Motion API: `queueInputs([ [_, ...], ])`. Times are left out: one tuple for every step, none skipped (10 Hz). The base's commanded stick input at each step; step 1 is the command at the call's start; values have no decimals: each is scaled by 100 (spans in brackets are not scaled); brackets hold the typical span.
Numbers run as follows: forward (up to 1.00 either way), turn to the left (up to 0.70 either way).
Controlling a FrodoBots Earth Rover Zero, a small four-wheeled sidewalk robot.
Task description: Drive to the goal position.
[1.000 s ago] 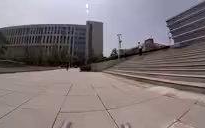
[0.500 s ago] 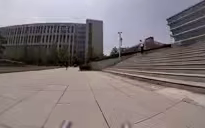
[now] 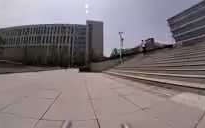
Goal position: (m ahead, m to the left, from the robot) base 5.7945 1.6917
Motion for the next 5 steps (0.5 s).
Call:
queueInputs([
  [100,39],
  [100,39],
  [100,34],
  [100,11],
  [100,-1],
])
